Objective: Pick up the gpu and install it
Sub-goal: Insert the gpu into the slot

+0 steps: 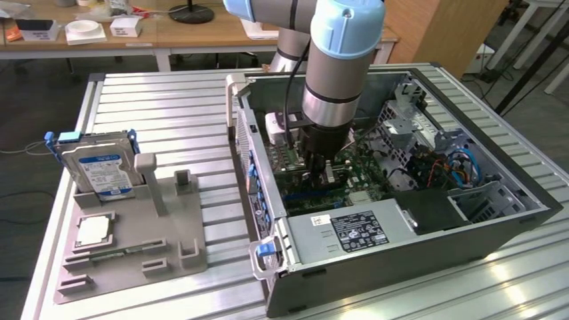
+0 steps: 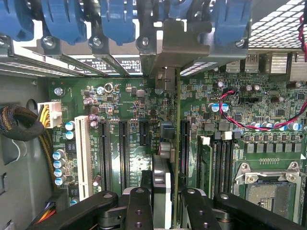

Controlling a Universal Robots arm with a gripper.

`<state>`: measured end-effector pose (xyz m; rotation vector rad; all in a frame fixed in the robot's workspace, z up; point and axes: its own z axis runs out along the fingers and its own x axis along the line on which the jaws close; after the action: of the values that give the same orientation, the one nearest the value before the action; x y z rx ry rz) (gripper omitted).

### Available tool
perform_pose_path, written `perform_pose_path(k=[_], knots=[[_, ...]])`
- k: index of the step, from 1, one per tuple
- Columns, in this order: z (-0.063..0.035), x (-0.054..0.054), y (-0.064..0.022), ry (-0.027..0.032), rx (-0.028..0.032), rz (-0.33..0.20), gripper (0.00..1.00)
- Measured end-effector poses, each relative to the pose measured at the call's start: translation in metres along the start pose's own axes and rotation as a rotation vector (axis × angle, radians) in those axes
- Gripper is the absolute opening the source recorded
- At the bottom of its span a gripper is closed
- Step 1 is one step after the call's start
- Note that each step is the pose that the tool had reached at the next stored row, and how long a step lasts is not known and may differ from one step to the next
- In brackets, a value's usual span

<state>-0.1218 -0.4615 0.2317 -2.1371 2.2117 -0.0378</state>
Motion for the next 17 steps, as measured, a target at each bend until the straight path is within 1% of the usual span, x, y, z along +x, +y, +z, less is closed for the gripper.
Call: perform_pose_path(k=[17], knots=[[0.0001,0.0,0.0,0.0001,-0.0001,0.0,0.28]])
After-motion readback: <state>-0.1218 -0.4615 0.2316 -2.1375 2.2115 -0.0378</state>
